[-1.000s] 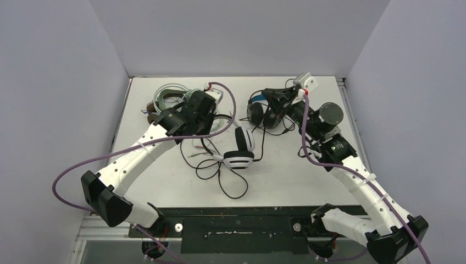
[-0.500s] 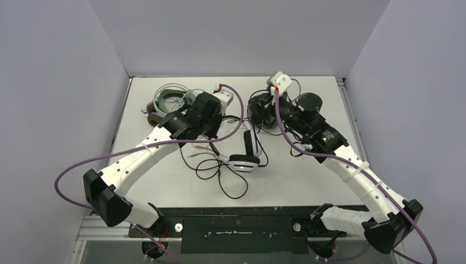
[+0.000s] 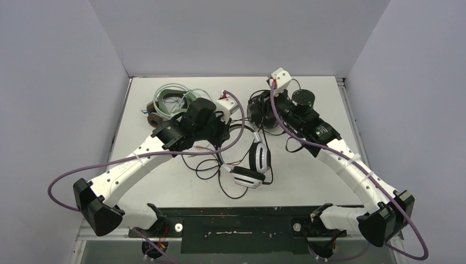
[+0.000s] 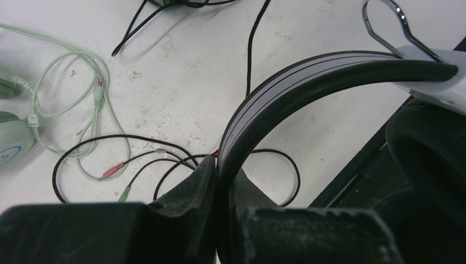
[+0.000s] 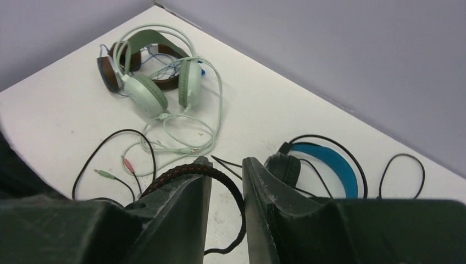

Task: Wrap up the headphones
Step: Wrap the headphones cable around the headphones.

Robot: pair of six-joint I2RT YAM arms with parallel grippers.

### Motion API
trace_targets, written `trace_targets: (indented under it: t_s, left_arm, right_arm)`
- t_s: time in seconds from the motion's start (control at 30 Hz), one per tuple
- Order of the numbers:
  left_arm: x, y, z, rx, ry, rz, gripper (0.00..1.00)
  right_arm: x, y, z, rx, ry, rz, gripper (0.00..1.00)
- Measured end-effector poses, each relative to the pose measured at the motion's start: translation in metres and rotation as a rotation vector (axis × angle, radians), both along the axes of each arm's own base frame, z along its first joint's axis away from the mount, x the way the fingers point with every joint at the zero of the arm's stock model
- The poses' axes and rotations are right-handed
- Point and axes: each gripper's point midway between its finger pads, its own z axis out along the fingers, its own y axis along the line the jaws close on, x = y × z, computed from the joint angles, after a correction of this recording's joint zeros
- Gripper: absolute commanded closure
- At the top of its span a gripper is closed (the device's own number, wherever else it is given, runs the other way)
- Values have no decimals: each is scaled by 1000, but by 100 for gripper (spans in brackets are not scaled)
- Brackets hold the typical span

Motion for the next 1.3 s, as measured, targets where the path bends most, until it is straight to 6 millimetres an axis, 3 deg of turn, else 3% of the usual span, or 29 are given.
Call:
trace_targets:
  t_s: [0.13,0.27,0.43,0.63,0.73,0.8,0.9,1.0,1.1,1.3]
  left_arm:
    - [-10,-3,20,-81,-33,-41,100]
    - [-22,-10,35,-146,-36,-107,100]
    - [-29,-16,32,-151,-7,-147,100]
    - [-27,-18,18,-119,22,-146,100]
    - [-24,-15,19,-102,31,-118,100]
    - [-21,-14,24,-99,29,-97,100]
    - [-11,-11,35,-105,26,-41,100]
    - [1,-1,43,-120,33,28,100]
    - [19,18,44,-137,56,124,100]
    - [53,64,43,-185,101,322,100]
  right_arm:
    - [15,-25,-22,63,54,-56,67]
    - [19,-34,-39,92,103,-58,66]
    - [8,-24,-22,138,53,15,66]
    - [-6,-28,3,180,-35,36,64]
    - [-6,-30,5,198,-43,26,63]
    - [-5,-33,-5,203,-25,4,62]
    - [-8,-41,-36,199,35,-46,56]
    - [-16,-51,-63,198,84,-92,47]
    - [-26,-59,-78,212,104,-118,38]
    - [-39,-67,-96,239,132,-142,33]
